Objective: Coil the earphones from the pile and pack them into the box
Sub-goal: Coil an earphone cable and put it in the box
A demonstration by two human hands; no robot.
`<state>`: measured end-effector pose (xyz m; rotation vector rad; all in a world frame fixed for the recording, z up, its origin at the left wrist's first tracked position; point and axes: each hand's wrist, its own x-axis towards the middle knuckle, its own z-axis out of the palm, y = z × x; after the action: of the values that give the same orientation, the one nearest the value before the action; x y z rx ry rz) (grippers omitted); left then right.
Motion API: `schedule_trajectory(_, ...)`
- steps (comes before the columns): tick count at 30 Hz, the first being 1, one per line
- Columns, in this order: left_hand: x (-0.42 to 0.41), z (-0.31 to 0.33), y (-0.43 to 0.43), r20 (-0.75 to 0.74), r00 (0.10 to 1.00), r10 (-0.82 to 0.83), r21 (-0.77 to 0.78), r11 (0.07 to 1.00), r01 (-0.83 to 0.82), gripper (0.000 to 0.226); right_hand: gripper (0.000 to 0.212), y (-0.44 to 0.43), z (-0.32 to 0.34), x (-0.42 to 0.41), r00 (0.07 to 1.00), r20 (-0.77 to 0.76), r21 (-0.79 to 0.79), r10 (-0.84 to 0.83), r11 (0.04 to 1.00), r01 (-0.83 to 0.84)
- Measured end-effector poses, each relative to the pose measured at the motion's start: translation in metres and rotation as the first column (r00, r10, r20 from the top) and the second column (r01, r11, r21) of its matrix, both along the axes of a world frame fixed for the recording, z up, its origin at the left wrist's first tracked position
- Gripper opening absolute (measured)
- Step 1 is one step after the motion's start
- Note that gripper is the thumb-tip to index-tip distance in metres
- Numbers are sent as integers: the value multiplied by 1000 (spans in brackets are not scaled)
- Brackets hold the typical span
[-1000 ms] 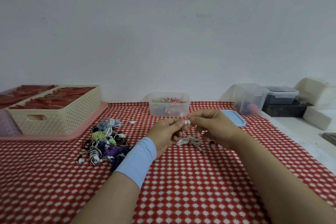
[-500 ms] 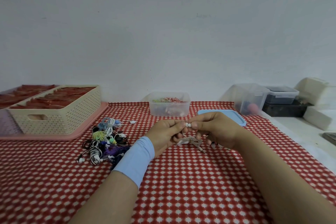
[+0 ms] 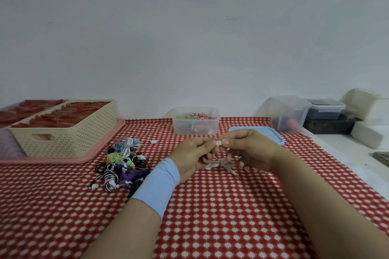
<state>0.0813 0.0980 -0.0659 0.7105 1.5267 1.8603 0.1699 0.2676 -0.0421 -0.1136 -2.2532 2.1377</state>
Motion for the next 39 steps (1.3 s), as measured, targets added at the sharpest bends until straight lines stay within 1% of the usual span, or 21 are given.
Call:
schedule_trajectory(2,0,0,0,-2,1000,-10,0,1000,10,19,24,1,0,1,1000,1,-6,9,1000,-9)
schedule_trajectory(5,-2,-2,-2,-22,1000,-1,-41,999,0,19,23,-3,-4,-1,999,2,35,-38,999,38)
schedule_trajectory(8,-4,-2,0,2,999,41,-23,999,-41,17,19,-6,-5,-4,997,-27,7,-76,997,77)
schedule_trajectory(10,-3,-2,3,-1,997,72,-17,997,-72,17,21,-4,-2,-3,991,-34,1,-128,992,128)
schedule_trajectory(14,0,-1,4,-73,992,100,-49,993,-104,15,18,-4,3,2,989,-63,74,-131,988,135)
schedule_trajectory(16,-1,-1,3,-101,989,112,-56,991,-118,15,15,-6,4,5,988,-82,138,-129,981,140)
schedule_trajectory(19,-3,-2,2,-142,980,136,-83,985,-149,12,10,-11,5,4,976,-145,229,-162,954,192)
schedule_trajectory(22,-3,-4,3,-142,975,169,-70,981,-181,9,10,-11,3,2,963,-189,254,-192,938,237)
schedule_trajectory(26,-3,-4,2,-318,920,229,-106,956,-275,5,10,-11,2,1,952,-213,308,-219,910,278)
schedule_trajectory(29,-3,-4,2,-413,870,271,-97,936,-338,10,8,-13,2,0,952,-214,334,-219,899,282)
schedule_trajectory(34,-2,-4,1,-460,848,264,-64,943,-328,14,10,-12,3,0,956,-181,353,-230,892,281)
schedule_trajectory(36,-3,-5,1,-481,835,268,-65,939,-338,13,8,-13,2,1,959,-182,372,-215,888,270)
schedule_trajectory(39,-4,-5,2,-458,845,276,-66,938,-342,7,11,-11,4,2,965,-168,366,-204,896,253)
